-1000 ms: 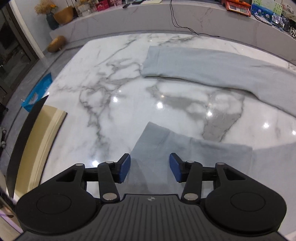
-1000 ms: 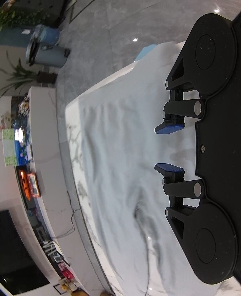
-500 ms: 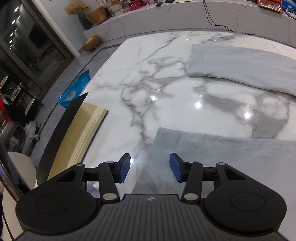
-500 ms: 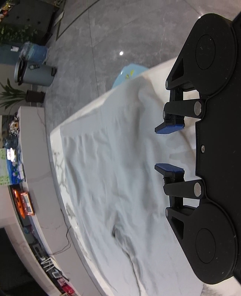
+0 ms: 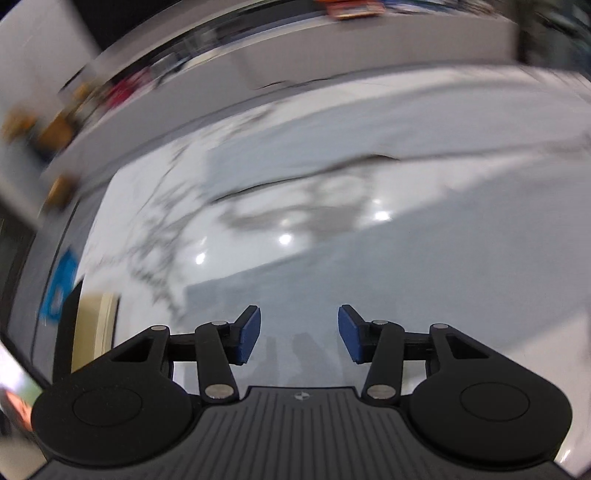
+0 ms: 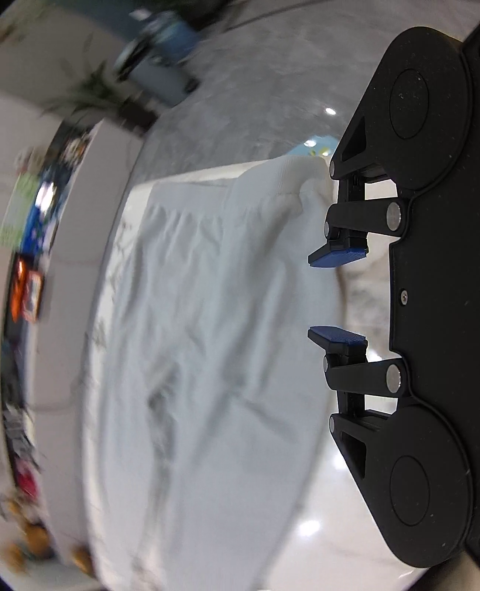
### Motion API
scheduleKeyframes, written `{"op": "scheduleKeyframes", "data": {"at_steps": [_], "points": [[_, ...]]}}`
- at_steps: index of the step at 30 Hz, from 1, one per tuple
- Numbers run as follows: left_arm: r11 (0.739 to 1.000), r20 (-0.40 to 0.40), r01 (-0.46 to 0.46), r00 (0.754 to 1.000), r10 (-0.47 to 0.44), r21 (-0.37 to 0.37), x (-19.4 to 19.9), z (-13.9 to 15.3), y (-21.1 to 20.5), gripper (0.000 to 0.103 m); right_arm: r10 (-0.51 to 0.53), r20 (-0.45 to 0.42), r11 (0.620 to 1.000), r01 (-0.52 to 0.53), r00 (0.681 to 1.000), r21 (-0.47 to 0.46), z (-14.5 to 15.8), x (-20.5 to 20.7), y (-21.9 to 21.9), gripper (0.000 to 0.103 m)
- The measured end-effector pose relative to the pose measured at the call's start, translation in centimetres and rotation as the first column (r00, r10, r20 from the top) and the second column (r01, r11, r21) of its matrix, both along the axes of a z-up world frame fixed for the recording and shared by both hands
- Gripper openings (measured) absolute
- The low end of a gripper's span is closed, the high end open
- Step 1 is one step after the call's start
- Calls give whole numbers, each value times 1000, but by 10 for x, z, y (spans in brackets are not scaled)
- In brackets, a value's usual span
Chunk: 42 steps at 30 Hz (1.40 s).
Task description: Fold clothes
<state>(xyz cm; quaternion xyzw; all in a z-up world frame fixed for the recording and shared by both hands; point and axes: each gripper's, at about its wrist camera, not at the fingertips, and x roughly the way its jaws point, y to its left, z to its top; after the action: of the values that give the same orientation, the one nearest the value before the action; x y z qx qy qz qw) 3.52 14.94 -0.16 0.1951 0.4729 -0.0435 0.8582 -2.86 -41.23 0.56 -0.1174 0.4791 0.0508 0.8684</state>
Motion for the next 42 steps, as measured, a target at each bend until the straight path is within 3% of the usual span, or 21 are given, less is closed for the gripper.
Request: {"op": "scheduleKeyframes", "data": {"at_steps": [5, 9, 13, 25, 31, 37, 39, 42], "points": [[985, -16, 163, 987, -163, 57, -22, -6, -19, 45, 182, -54, 968, -189, 982, -165, -13, -9, 12, 34], [961, -37, 246, 969, -244, 122, -32, -12, -24, 45, 335, -167, 863, -373, 927, -341, -33, -10, 25, 34], [936, -79, 305, 952, -295, 176, -35, -22, -22, 45, 366, -219, 826, -424, 904, -371, -39, -2, 27, 34], [813, -150, 474, 880, -451, 338, -41, -43, -22, 45, 490, -344, 640, -598, 801, -482, -55, 13, 47, 32], [774, -176, 522, 852, -493, 359, -44, -52, -18, 45, 530, -377, 559, -647, 760, -519, -61, 10, 51, 32], [723, -163, 546, 831, -532, 423, -44, -63, -17, 44, 558, -393, 496, -674, 730, -548, -69, 7, 54, 32], [710, -164, 557, 822, -545, 430, -44, -64, -19, 37, 567, -398, 476, -682, 721, -555, -71, 6, 54, 32], [698, -172, 583, 804, -569, 416, -46, -65, -18, 29, 568, -391, 476, -677, 724, -561, -71, 8, 53, 29]]}}
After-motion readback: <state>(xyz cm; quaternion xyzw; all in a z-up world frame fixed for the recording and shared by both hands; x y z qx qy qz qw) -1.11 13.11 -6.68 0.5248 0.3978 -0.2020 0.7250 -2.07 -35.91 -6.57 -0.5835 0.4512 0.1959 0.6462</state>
